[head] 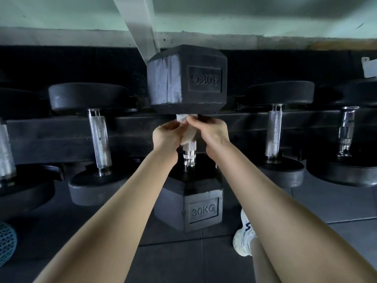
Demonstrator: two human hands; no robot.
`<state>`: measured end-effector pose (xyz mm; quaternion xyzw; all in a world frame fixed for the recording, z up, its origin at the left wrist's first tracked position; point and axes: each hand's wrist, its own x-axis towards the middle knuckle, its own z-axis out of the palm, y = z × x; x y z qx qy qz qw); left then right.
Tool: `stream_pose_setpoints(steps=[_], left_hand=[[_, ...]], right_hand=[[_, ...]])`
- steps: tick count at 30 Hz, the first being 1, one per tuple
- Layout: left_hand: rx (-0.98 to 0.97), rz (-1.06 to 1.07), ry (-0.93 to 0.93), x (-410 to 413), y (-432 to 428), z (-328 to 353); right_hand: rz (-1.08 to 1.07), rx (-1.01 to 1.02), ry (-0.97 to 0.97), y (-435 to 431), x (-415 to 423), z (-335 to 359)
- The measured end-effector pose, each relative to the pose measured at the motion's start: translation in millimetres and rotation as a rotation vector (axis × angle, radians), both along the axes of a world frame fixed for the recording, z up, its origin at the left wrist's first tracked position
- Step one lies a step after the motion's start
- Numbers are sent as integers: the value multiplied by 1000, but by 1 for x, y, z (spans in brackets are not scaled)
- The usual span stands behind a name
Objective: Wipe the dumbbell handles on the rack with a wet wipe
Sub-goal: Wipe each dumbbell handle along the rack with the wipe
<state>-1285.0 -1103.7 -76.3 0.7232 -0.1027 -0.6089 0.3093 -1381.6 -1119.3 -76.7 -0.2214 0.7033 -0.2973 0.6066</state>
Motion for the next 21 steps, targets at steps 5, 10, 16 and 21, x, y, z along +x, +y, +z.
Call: stream_pose_setpoints(steps=[5,10,16,21], left_hand=[[-21,-238,-42,14,27,-9],[-106,-739,-235,28,49,-21],[-74,-597,-179,31,21,-13],[-137,-949,-329,32,43,-20]], right_hand=[[334,-28,82,19,-23,-5],[611,81,166,53,-36,-13],[361,29,37,36,-31,-7],[711,82,187,54,-33,-8]])
